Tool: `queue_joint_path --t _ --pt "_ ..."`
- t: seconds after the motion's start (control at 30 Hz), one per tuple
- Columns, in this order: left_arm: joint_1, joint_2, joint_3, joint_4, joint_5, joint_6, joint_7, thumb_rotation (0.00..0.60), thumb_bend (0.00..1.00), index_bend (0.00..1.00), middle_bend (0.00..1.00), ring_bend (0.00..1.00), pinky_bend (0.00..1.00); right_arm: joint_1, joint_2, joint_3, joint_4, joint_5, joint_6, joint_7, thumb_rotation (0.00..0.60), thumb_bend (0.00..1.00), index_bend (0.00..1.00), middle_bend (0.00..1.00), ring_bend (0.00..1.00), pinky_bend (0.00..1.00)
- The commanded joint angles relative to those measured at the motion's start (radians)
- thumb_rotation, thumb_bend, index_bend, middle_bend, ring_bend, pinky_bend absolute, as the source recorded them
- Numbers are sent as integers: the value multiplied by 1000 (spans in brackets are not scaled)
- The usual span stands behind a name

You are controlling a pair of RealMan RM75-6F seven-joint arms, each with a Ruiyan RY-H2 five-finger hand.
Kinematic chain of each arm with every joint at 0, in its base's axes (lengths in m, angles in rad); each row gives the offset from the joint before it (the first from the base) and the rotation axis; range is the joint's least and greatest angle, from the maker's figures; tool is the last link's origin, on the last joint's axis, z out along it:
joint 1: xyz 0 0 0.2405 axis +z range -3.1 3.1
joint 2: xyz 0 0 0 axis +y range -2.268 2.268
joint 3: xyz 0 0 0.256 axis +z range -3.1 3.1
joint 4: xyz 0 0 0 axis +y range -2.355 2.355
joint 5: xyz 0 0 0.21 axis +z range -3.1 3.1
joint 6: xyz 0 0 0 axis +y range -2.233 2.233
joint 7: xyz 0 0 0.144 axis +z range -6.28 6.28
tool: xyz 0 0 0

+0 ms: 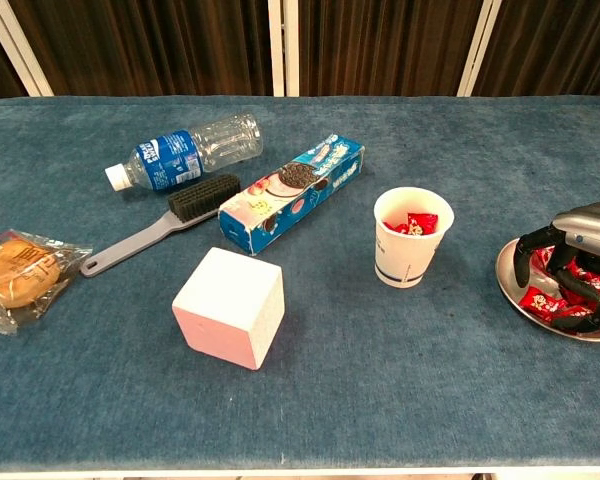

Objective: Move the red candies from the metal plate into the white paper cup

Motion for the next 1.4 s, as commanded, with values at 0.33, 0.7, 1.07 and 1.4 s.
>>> queue_joint_path --t 0.33,0.7,1.07,1.4 --pt "4 -2 1 8 -1 5 -10 600 0 52 0 0 0 10 -10 18 13 8 -10 10 600 574 623 843 997 1000" --pt "1 -2 -1 3 5 7 -5 600 0 52 0 0 0 40 108 111 -143 -88 90 59 600 575 639 843 997 1000" --pt "9 10 2 -17 4 15 11 600 0 52 0 0 0 178 12 190 -124 -40 -34 51 600 572 609 843 997 1000" --pt "11 13 4 -18 1 13 11 600 0 52 0 0 0 210 -54 171 -72 -32 -50 16 600 571 554 843 997 1000"
